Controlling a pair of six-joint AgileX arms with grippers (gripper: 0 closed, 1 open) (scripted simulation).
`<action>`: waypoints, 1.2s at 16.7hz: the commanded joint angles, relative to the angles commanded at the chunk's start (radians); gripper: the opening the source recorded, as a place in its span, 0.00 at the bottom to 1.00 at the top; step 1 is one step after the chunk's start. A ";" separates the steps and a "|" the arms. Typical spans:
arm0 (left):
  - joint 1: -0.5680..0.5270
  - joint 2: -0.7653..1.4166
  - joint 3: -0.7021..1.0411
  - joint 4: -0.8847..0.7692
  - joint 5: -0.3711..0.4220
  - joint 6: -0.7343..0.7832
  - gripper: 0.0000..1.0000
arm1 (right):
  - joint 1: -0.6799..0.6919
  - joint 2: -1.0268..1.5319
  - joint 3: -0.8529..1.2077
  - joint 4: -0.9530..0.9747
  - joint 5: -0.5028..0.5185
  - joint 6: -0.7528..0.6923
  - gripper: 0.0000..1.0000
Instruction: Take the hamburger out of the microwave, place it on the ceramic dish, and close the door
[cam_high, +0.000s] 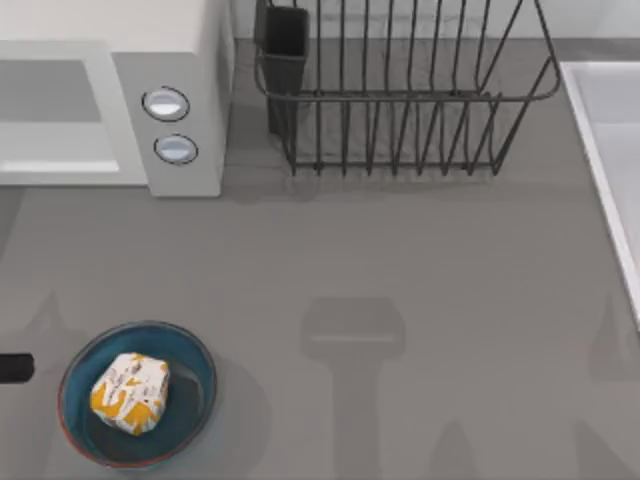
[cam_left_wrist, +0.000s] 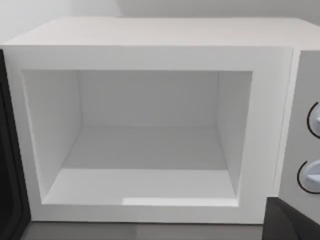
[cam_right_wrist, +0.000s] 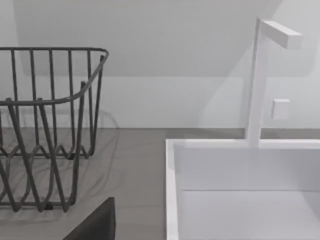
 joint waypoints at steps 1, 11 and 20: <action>-0.014 0.013 -0.005 0.014 -0.014 0.000 0.00 | 0.000 0.000 0.000 0.000 0.000 0.000 1.00; -0.109 0.097 -0.033 0.134 -0.109 0.001 0.00 | 0.000 0.000 0.000 0.000 0.000 0.000 1.00; -0.105 0.428 -0.058 0.494 -0.104 0.006 0.00 | 0.000 0.000 0.000 0.000 0.000 0.000 1.00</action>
